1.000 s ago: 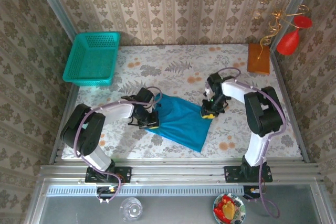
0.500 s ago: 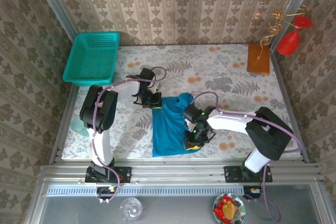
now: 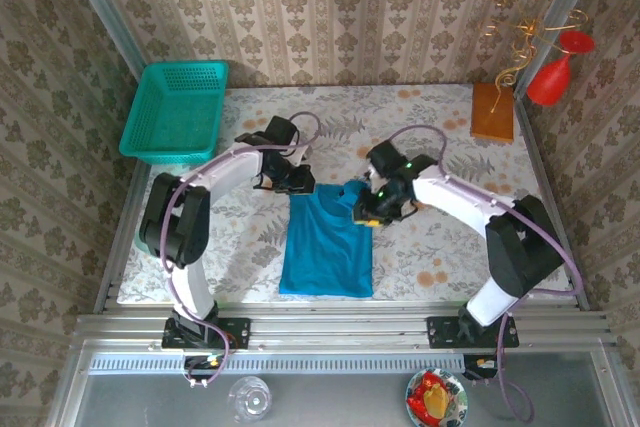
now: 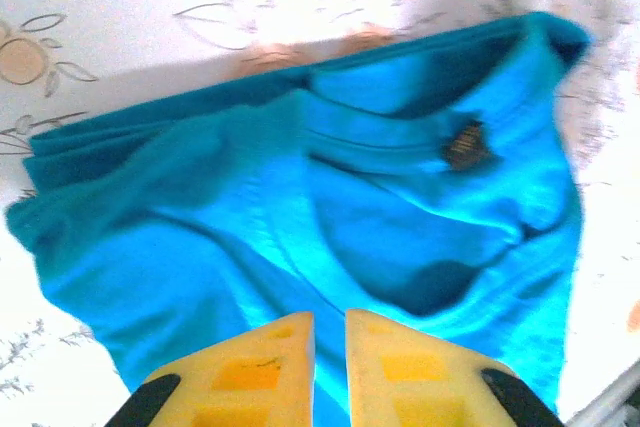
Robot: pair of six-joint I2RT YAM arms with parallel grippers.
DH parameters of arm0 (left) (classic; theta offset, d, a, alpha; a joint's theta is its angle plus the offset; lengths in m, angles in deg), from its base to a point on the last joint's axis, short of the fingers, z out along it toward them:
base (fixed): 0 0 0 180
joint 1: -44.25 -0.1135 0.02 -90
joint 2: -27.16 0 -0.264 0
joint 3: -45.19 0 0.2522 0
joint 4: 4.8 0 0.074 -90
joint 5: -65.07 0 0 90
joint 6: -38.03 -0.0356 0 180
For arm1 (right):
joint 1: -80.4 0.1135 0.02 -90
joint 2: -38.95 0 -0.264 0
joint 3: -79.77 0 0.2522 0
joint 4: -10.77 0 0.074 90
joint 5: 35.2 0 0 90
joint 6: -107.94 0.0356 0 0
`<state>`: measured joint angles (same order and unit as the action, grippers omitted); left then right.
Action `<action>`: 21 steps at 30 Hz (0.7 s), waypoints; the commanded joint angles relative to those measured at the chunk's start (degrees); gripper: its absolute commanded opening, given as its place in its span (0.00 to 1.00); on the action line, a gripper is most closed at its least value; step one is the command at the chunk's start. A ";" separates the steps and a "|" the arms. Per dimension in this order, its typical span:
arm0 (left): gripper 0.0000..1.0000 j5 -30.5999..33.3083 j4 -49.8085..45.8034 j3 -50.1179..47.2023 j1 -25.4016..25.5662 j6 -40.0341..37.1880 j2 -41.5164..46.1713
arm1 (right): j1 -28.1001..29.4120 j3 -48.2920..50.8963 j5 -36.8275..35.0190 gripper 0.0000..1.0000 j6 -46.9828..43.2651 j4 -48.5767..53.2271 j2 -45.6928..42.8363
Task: Fold the inside-out t-shirt
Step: Rotate the T-shirt at the center of the table, then smooth out the T-shirt at the center of the table.
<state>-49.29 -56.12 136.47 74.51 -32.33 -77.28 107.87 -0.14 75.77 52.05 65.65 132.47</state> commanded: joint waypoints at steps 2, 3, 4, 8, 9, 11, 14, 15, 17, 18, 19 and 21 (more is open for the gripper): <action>0.15 1.40 -3.67 3.40 3.77 -0.60 0.64 | -5.41 -6.15 -0.92 0.32 -6.47 4.01 6.11; 0.15 2.13 -4.11 4.48 4.69 -0.76 -0.17 | -6.01 -8.23 -0.96 0.32 -7.24 4.59 7.86; 0.16 3.02 -4.59 5.60 5.37 -1.30 -1.03 | -6.27 -9.74 -1.31 0.32 -7.79 4.83 9.27; 0.22 6.53 -9.09 12.67 7.07 -8.26 -6.50 | -6.37 -14.61 -0.46 0.31 -8.90 5.60 13.93; 0.24 7.26 -10.25 14.42 7.07 -10.85 -8.03 | -6.37 -15.18 -0.22 0.32 -8.88 5.58 14.68; 0.28 9.62 -12.18 17.53 7.00 -15.79 -10.18 | -6.37 -15.84 -0.77 0.33 -8.74 5.58 15.79; 0.33 13.73 -15.04 22.33 6.58 -22.10 -13.13 | -6.37 -17.01 -2.92 0.35 -9.01 6.51 17.50; 0.35 15.24 -16.19 24.04 6.50 -24.20 -14.29 | -6.37 -17.21 -3.36 0.35 -9.06 6.51 18.03; 0.38 16.89 -18.90 27.53 6.55 -28.30 -16.58 | -6.37 -17.91 -3.48 0.36 -9.23 6.85 18.83; 0.40 17.61 -20.01 28.73 6.57 -30.19 -17.63 | -6.37 -18.01 -3.35 0.36 -9.23 6.95 19.10; 0.41 18.67 -21.02 29.98 6.65 -32.03 -18.70 | -6.37 -18.03 -3.36 0.36 -9.23 6.89 19.17; 0.43 19.73 -22.18 31.72 6.65 -34.90 -20.40 | -6.37 -18.01 -3.29 0.37 -9.16 6.78 19.33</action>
<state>-33.53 -72.58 165.54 81.24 -58.25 -96.06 101.29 -16.81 73.41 43.67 70.13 151.07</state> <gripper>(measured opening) 0.424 0.365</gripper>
